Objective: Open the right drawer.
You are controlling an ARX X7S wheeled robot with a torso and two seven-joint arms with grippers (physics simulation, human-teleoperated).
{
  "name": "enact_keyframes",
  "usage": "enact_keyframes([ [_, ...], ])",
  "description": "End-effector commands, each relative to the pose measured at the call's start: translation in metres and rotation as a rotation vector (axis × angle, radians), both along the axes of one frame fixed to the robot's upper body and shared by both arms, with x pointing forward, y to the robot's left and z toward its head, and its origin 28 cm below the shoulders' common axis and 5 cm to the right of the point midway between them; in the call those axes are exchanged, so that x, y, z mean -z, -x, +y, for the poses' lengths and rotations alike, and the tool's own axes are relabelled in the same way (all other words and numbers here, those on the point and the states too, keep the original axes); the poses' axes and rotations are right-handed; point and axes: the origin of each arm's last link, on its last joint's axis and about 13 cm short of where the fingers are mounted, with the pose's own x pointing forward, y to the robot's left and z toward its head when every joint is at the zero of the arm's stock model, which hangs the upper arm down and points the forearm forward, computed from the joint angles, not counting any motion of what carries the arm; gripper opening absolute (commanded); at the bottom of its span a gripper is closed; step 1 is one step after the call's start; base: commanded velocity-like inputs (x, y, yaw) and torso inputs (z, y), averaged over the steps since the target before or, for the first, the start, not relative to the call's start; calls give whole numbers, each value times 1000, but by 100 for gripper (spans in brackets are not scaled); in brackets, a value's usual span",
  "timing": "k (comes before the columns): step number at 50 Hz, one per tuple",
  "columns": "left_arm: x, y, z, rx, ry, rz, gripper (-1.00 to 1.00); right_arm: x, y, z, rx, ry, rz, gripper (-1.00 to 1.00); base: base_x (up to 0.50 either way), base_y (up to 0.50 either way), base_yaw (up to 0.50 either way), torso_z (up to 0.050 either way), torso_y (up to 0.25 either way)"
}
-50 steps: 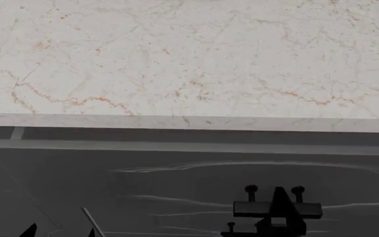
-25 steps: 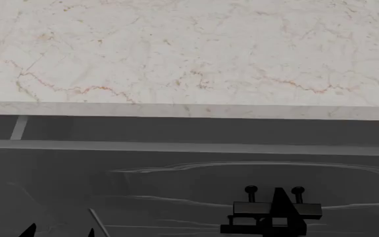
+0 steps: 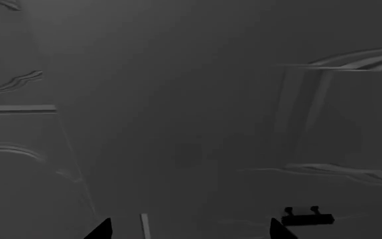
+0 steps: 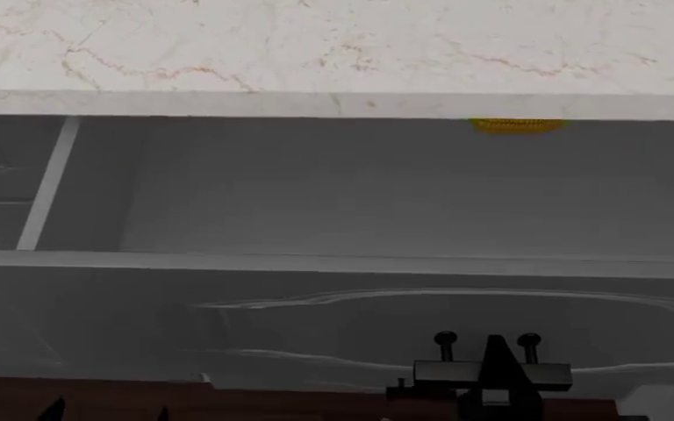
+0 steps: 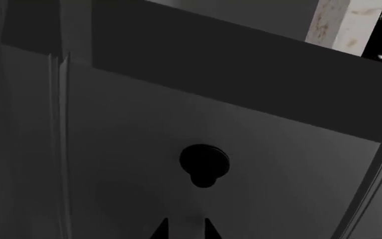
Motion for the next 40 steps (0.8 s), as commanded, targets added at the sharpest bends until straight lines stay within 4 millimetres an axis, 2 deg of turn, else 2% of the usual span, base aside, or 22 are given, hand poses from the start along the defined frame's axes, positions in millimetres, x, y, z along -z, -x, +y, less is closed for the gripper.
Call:
enact_keyframes([
  [1, 0, 0, 0, 1, -1, 3, 100, 11, 10, 18, -83, -10, 59, -100, -258, 0, 0, 0, 0],
  [40, -1, -1, 0, -3, -1, -1, 100, 11, 12, 16, -82, -11, 51, -100, -252, 1, 0, 0, -2],
])
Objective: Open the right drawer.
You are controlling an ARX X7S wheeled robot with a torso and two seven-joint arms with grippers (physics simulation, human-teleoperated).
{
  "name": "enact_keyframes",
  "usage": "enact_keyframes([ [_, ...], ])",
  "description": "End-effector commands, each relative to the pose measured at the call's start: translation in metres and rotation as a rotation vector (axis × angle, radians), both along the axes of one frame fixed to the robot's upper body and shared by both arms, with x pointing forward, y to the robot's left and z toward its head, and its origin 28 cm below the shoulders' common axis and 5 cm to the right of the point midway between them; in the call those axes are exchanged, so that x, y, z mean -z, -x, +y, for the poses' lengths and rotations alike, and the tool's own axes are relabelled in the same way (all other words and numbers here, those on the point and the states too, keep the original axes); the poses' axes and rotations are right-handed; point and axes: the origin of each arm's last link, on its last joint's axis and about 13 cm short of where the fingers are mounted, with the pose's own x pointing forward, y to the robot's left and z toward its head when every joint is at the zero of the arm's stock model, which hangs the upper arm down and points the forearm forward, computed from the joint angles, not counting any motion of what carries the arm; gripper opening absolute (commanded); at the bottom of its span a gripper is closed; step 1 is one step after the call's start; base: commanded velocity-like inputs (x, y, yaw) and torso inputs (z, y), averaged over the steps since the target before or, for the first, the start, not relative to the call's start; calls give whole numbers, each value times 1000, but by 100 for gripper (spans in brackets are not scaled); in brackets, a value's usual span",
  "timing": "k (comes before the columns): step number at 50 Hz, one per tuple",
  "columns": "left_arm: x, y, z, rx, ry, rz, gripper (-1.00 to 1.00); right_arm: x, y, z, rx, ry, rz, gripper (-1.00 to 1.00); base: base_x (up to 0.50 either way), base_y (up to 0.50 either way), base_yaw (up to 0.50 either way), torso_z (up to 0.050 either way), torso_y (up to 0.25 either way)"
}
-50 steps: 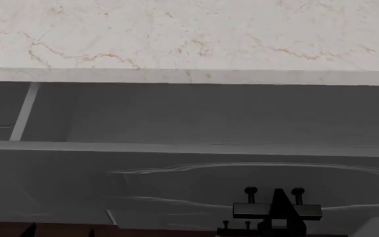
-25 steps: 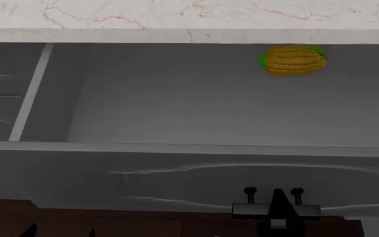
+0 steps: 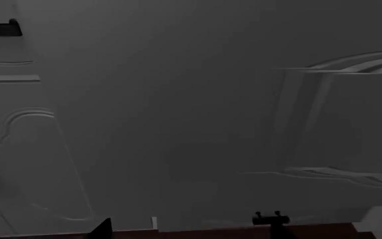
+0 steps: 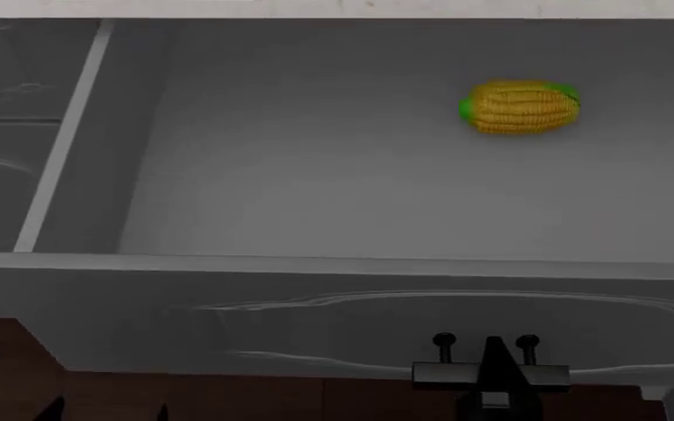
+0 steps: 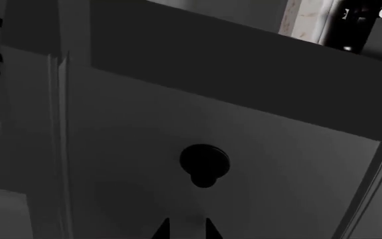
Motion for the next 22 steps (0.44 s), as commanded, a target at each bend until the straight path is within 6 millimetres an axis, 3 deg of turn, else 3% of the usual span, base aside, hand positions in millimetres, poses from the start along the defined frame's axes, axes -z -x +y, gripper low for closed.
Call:
enact_keyframes([
  [1, 0, 0, 0, -1, 1, -1, 100, 10, 11, 16, -77, 1, 52, -100, -238, 1, 0, 0, 0],
  [22, 2, 0, 1, 1, 1, 1, 100, 5, 9, 16, -87, 8, 50, -100, -229, 1, 0, 0, -1],
])
